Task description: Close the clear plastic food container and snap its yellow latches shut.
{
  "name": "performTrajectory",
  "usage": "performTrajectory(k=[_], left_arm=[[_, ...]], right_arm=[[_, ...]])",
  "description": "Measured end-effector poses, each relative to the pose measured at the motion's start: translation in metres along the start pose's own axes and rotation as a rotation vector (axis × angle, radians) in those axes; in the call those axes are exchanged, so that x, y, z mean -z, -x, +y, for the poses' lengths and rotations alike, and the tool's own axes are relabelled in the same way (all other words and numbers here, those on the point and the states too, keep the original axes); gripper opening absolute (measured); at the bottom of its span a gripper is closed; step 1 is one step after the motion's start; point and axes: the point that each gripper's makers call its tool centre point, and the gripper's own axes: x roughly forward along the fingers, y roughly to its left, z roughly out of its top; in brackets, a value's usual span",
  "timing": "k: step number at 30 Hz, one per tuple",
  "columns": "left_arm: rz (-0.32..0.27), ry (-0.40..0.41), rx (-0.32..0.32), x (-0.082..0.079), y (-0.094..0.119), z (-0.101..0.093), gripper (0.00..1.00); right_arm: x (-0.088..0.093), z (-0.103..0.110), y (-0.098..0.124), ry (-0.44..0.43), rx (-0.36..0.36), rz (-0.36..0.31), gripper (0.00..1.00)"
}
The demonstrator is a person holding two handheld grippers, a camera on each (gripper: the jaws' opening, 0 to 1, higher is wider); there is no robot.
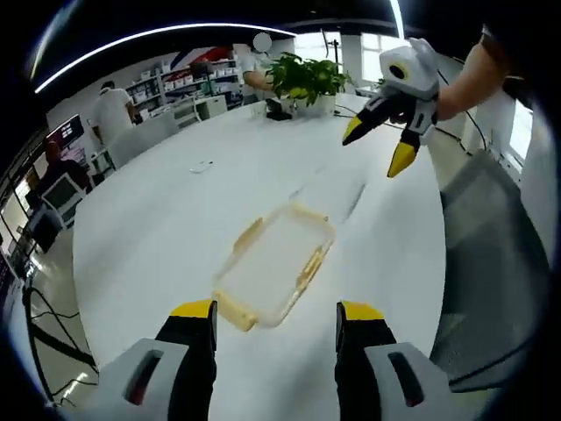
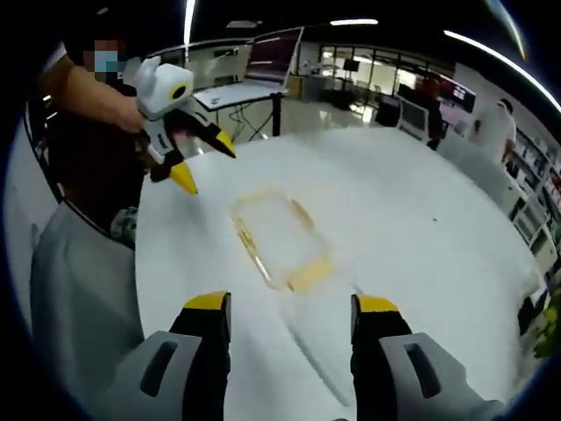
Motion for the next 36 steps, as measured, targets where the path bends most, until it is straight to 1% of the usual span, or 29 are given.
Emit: performTrajectory(k=[1, 2, 3, 5, 7, 8, 9, 10, 11, 13, 15, 16, 17, 18, 19, 20, 21, 23, 24, 25, 27, 29, 31, 33, 35, 36], left_arm=[[0.002, -0.007, 0.007, 0.0, -0.001, 0.0, 0.49], [0.017, -0.027, 0.029, 0.001, -0.003, 0.001, 0.49], [0.03, -0.057, 0.046, 0.001, -0.006, 0.003, 0.49], [0.045, -0.109, 0.072, 0.001, -0.01, 0.006, 0.49], [0.06, -0.134, 0.103, 0.002, -0.013, 0.007, 0.49], [0.061, -0.148, 0.116, 0.001, -0.014, 0.008, 0.49], [0.072, -0.163, 0.123, 0.002, -0.016, 0.011, 0.49], [0.082, -0.17, 0.127, 0.003, -0.017, 0.013, 0.49], [0.088, -0.179, 0.138, 0.004, -0.018, 0.015, 0.49], [0.088, -0.185, 0.153, 0.003, -0.02, 0.018, 0.49], [0.102, -0.208, 0.171, 0.005, -0.021, 0.023, 0.49], [0.112, -0.222, 0.186, 0.007, -0.022, 0.025, 0.49], [0.117, -0.223, 0.186, 0.008, -0.024, 0.028, 0.49], [0.122, -0.23, 0.195, 0.009, -0.025, 0.03, 0.49], [0.129, -0.24, 0.209, 0.011, -0.027, 0.032, 0.49], [0.138, -0.25, 0.221, 0.013, -0.029, 0.033, 0.49], [0.154, -0.266, 0.232, 0.015, -0.031, 0.034, 0.48], [0.161, -0.29, 0.264, 0.017, -0.035, 0.034, 0.47], [0.166, -0.297, 0.263, 0.018, -0.038, 0.035, 0.47], [0.179, -0.306, 0.283, 0.02, -0.04, 0.035, 0.47], [0.186, -0.317, 0.31, 0.021, -0.045, 0.034, 0.46], [0.196, -0.336, 0.318, 0.023, -0.048, 0.035, 0.46], [0.198, -0.334, 0.332, 0.024, -0.051, 0.035, 0.46], [0.204, -0.33, 0.32, 0.026, -0.055, 0.038, 0.45], [0.204, -0.325, 0.332, 0.027, -0.056, 0.038, 0.45], [0.204, -0.323, 0.334, 0.028, -0.057, 0.038, 0.44]], right_arm=[[0.001, 0.0, -0.002, 0.028, -0.018, 0.028, 0.51], [-0.003, -0.001, -0.006, 0.073, -0.033, 0.034, 0.51], [-0.006, -0.001, -0.009, 0.088, -0.051, 0.044, 0.51], [-0.016, -0.007, -0.014, 0.12, -0.058, 0.039, 0.51], [-0.021, -0.007, -0.021, 0.146, -0.104, 0.064, 0.51], [-0.023, -0.008, -0.024, 0.161, -0.114, 0.07, 0.51], [-0.026, -0.009, -0.028, 0.194, -0.129, 0.074, 0.51], [-0.027, -0.008, -0.03, 0.207, -0.136, 0.08, 0.5], [-0.027, -0.008, -0.034, 0.238, -0.155, 0.099, 0.5], [-0.028, -0.007, -0.042, 0.277, -0.175, 0.125, 0.5], [-0.029, -0.006, -0.049, 0.292, -0.194, 0.137, 0.5], [-0.027, -0.005, -0.053, 0.304, -0.213, 0.154, 0.5], [-0.026, -0.005, -0.056, 0.313, -0.222, 0.168, 0.49], [-0.021, -0.007, -0.061, 0.324, -0.231, 0.2, 0.49], [-0.021, -0.008, -0.065, 0.333, -0.229, 0.201, 0.49], [-0.017, -0.009, -0.068, 0.347, -0.237, 0.229, 0.49], [-0.015, -0.01, -0.071, 0.351, -0.239, 0.238, 0.48], [-0.01, -0.012, -0.075, 0.357, -0.249, 0.271, 0.48], [-0.007, -0.012, -0.078, 0.355, -0.26, 0.29, 0.48], [-0.006, -0.014, -0.08, 0.358, -0.258, 0.296, 0.47], [-0.001, -0.019, -0.082, 0.39, -0.253, 0.329, 0.46], [0.001, -0.02, -0.085, 0.391, -0.261, 0.337, 0.45], [0.007, -0.019, -0.087, 0.384, -0.281, 0.368, 0.44], [0.011, -0.019, -0.088, 0.389, -0.293, 0.384, 0.44], [0.014, -0.019, -0.09, 0.406, -0.295, 0.391, 0.44], [0.018, -0.023, -0.098, 0.409, -0.295, 0.398, 0.44]])
